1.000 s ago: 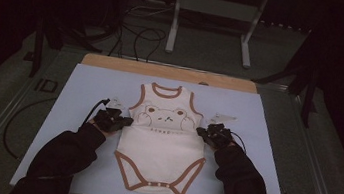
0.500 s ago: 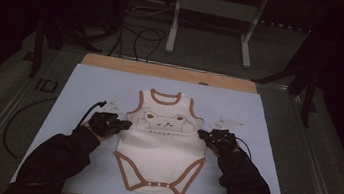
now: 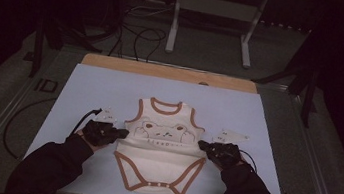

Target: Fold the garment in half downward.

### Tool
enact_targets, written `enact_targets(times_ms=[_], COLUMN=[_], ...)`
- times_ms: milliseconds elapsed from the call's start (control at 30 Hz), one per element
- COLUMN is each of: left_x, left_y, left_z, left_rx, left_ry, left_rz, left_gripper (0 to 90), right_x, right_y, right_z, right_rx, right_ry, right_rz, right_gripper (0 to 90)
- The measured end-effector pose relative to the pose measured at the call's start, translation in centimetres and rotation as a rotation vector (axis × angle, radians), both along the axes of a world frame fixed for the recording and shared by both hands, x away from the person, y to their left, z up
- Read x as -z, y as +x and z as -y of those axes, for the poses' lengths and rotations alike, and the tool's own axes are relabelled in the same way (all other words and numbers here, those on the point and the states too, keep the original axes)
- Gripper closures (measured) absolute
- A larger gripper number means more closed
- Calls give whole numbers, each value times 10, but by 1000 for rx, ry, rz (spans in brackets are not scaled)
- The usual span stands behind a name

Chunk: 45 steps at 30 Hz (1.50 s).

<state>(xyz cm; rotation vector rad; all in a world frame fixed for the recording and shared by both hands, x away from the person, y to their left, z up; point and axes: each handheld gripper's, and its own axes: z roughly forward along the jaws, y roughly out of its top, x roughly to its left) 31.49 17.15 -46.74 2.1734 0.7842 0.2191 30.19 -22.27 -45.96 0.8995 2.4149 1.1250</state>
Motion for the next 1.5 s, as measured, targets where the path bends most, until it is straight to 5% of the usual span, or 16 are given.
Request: enact_targets(times_ms=[633, 1500], left_x=[7, 30], left_y=[-37, -64], left_z=[0, 1], left_rx=[36, 61], left_ry=[-6, 15], left_rz=[-14, -72], left_gripper=[899, 898], right_x=[15, 37], right_y=[-41, -60], right_z=[2, 4], right_rx=[-43, -65], right_ry=[-9, -31], right_rz=[-44, -115], right_gripper=[896, 896])
